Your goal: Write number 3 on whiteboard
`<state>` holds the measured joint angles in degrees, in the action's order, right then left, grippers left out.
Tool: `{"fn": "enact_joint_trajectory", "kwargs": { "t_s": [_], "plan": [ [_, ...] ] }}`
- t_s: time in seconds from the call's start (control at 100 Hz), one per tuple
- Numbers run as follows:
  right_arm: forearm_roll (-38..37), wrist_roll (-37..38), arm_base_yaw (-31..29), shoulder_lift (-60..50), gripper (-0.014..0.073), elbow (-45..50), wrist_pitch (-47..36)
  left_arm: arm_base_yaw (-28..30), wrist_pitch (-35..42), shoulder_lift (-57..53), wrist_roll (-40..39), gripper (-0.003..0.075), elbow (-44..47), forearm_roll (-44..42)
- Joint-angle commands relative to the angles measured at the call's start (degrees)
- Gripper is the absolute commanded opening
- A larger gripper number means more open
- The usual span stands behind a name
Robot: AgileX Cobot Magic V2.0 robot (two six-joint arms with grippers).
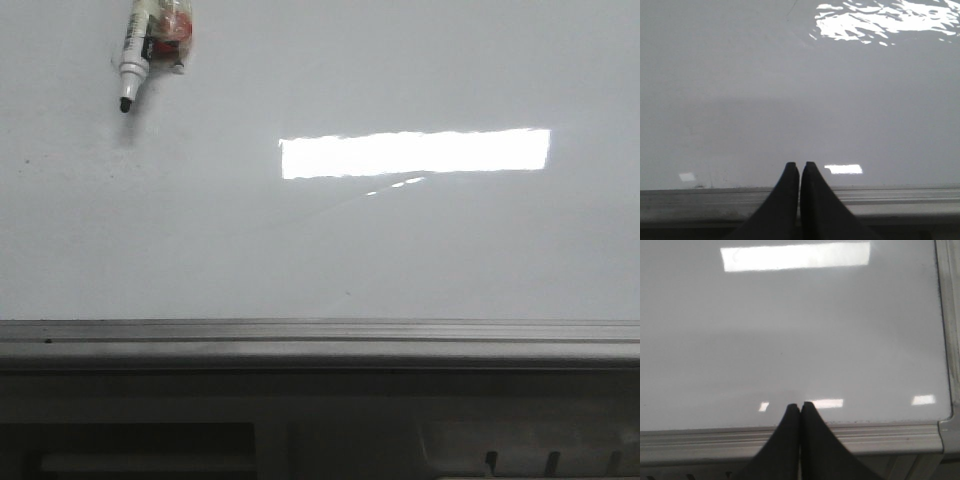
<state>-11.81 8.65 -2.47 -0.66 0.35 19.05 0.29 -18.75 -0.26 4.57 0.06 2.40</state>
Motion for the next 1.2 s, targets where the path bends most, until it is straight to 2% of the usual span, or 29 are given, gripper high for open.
{"fn": "enact_joint_trajectory", "kwargs": {
  "t_s": [0.0,1.02,1.08,1.19],
  "plan": [
    [-0.74,0.08,0.09,-0.86,-0.0069,1.85,-0.81,0.05,3.99,-1.21,-0.68,-0.0021,0.65,0.27],
    [-0.74,0.08,0.09,-0.86,-0.0069,1.85,-0.81,0.05,3.99,-1.21,-0.68,-0.0021,0.65,0.27],
    [-2.62,0.08,0.09,-0.86,-0.0069,1.85,-0.81,0.05,3.99,-1.21,-0.68,-0.0021,0.65,0.27],
    [-10.92,0.08,0.09,-0.86,-0.0069,1.85,-0.81,0.05,3.99,-1.21,-0.68,-0.0021,0.65,0.27]
  ]
}}
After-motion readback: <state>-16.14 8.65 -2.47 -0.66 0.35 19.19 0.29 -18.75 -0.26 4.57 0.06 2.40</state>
